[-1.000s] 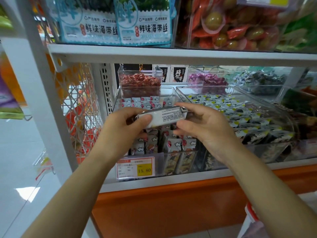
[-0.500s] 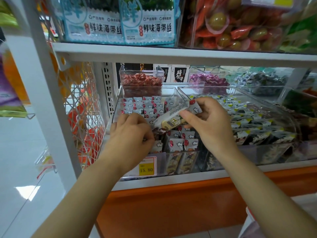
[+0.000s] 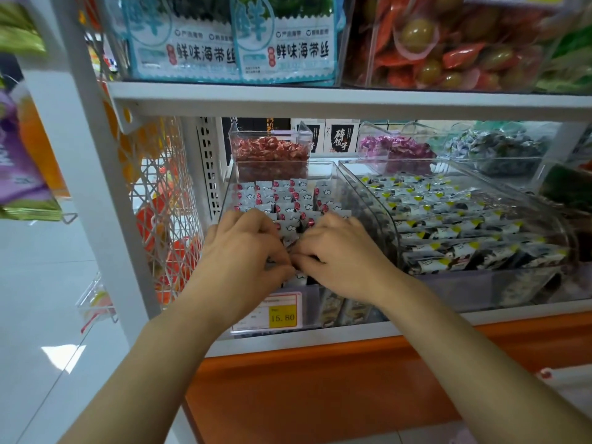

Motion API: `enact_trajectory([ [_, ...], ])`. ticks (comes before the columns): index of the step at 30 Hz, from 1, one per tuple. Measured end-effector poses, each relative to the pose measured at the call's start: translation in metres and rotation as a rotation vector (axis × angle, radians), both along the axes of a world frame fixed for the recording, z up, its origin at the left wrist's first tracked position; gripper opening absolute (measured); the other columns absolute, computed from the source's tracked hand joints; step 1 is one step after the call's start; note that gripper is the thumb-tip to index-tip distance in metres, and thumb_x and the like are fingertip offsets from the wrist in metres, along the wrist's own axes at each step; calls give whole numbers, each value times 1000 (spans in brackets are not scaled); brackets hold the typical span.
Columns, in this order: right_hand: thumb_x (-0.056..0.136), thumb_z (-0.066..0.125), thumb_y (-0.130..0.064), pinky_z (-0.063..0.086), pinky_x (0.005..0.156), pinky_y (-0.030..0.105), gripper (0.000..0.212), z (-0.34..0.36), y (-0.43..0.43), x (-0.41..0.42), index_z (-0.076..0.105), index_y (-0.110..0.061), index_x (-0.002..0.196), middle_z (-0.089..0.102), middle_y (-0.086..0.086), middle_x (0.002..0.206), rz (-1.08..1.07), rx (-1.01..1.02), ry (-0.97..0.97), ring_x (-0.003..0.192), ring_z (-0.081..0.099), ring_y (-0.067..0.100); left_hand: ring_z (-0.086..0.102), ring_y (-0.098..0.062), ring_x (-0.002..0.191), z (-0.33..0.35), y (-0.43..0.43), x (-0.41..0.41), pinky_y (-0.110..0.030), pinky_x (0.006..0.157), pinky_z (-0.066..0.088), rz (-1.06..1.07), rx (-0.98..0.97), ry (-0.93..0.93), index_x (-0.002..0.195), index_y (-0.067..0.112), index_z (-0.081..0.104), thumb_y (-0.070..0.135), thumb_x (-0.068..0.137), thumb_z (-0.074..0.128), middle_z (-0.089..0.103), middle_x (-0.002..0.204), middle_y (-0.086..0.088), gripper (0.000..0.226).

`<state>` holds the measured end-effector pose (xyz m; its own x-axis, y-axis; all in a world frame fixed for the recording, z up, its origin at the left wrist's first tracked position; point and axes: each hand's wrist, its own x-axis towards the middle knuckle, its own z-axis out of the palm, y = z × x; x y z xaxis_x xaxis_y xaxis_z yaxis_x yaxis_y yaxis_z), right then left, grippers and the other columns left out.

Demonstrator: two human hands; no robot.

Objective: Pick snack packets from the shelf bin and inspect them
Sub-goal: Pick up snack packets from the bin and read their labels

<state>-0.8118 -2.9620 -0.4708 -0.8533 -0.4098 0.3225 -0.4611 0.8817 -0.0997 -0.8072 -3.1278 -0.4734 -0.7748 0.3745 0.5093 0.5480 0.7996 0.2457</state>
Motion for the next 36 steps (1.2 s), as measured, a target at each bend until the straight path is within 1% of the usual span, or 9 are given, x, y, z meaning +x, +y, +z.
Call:
enact_trajectory([
  [3,95,44,-25,28,91,33,29,3,5,-3,73,-20,93,65,-8,94,18,-147,-56,97,35,8,26,-8,99,1,-6,-2,-29,86,23,31,19,31,81,29,69,43,72,71,44,99,14,16],
  [5,92,46,-18,31,87,30,29,7,9,-6,70,-23,108,67,-6,109,14,-233,-50,101,36,7,28,-12,105,1,-7,-3,-30,87,23,49,-5,45,87,28,68,44,73,69,47,105,12,21],
  [10,88,54,-12,31,71,24,26,18,16,-24,72,-26,101,69,-10,97,-59,-348,28,94,40,5,28,-13,108,1,-9,-3,-30,88,21,61,-9,70,97,28,68,40,78,68,51,113,8,23],
  [16,82,68,-34,28,76,29,25,14,9,-41,70,-25,105,66,-7,102,-55,-46,80,101,38,14,31,-15,111,2,-11,-5,-28,90,21,56,30,81,102,24,68,26,81,67,53,114,7,21],
  [19,80,69,-38,28,76,31,21,10,4,-44,72,-24,96,65,-8,97,-37,24,101,92,32,10,36,-20,110,3,-10,-6,-27,90,23,63,65,84,101,21,69,19,81,67,56,112,4,19],
  [25,85,66,-19,39,67,22,8,21,9,-33,67,-12,81,53,-14,75,-34,-582,171,71,48,-1,37,-18,113,5,-6,-6,-16,88,21,81,182,100,113,17,64,17,86,63,54,115,0,28],
  [28,87,64,-16,50,67,28,8,27,13,-17,65,-11,81,62,-5,78,-78,-802,268,72,60,10,44,-18,113,9,-2,-2,-27,96,37,64,300,34,128,16,54,27,88,59,49,121,0,41],
  [32,90,60,-10,52,51,25,15,27,22,4,58,-16,77,66,2,71,-51,-1111,250,57,64,11,53,-12,105,10,5,4,-24,86,44,-4,403,-123,138,24,41,41,88,52,48,126,7,54],
  [36,89,57,-2,54,52,23,10,24,29,21,61,-9,85,66,2,68,1,-1322,95,56,65,15,56,1,89,11,7,6,-8,69,44,-24,549,-216,130,23,51,32,91,53,58,107,13,40],
])
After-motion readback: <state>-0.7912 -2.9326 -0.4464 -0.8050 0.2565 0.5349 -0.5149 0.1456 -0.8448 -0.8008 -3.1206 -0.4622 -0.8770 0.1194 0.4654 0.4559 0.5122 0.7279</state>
